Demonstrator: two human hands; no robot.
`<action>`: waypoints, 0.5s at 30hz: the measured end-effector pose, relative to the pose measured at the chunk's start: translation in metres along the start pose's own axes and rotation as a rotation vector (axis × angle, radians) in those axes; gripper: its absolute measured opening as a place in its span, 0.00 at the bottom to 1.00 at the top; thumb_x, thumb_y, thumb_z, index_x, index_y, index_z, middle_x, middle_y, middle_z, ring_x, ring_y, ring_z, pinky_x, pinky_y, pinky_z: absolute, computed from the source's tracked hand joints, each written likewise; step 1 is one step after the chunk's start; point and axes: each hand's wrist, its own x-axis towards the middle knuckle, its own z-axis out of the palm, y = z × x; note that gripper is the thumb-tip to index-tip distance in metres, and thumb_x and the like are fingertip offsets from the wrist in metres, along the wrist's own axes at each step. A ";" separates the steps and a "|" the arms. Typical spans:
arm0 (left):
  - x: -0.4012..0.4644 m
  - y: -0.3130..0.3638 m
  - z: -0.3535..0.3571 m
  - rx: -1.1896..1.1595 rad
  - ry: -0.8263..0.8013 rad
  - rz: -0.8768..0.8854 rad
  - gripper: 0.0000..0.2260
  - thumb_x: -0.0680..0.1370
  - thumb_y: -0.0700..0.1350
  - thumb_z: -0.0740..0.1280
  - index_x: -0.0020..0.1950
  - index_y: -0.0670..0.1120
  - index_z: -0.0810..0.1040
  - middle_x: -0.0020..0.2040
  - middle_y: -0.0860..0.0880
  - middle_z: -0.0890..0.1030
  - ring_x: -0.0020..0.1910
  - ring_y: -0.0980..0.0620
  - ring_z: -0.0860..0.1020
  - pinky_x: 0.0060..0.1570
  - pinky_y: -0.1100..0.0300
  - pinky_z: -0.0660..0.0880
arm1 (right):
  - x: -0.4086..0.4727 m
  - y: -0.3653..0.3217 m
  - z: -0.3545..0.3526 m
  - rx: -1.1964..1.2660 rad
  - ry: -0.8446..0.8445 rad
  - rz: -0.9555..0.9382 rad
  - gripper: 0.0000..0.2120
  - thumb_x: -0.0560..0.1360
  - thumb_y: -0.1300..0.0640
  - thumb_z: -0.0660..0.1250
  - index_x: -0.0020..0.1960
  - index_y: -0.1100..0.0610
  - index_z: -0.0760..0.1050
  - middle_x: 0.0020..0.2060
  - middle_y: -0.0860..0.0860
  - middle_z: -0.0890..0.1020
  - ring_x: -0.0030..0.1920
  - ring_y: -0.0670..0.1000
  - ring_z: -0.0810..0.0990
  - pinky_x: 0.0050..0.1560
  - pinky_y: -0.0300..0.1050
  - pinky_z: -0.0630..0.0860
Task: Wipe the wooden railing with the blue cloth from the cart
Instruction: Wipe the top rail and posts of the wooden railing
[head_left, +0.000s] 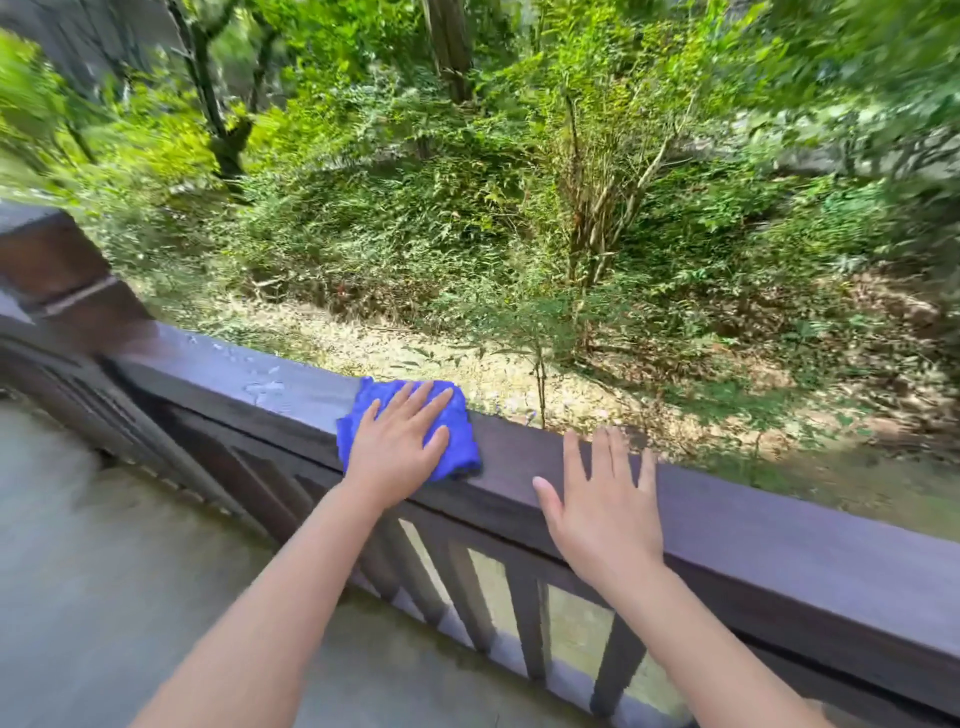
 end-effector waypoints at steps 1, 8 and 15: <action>0.007 -0.009 -0.001 -0.010 0.007 -0.101 0.22 0.78 0.54 0.52 0.73 0.58 0.57 0.77 0.53 0.56 0.76 0.53 0.52 0.73 0.46 0.48 | 0.006 -0.014 0.001 0.002 0.004 -0.005 0.32 0.77 0.39 0.43 0.74 0.56 0.49 0.74 0.61 0.58 0.75 0.59 0.52 0.72 0.64 0.48; -0.003 0.003 0.013 -0.005 0.017 0.083 0.25 0.76 0.57 0.47 0.73 0.58 0.56 0.77 0.55 0.54 0.76 0.53 0.50 0.71 0.39 0.45 | 0.025 -0.060 0.010 -0.041 0.065 0.075 0.33 0.74 0.40 0.37 0.74 0.55 0.54 0.72 0.58 0.65 0.73 0.57 0.60 0.70 0.62 0.56; 0.024 -0.087 -0.010 0.134 0.045 0.561 0.22 0.77 0.55 0.47 0.72 0.60 0.58 0.75 0.59 0.58 0.75 0.52 0.48 0.68 0.37 0.33 | 0.046 -0.116 0.017 -0.092 0.031 0.076 0.47 0.65 0.34 0.18 0.75 0.53 0.50 0.73 0.59 0.61 0.74 0.58 0.55 0.71 0.63 0.51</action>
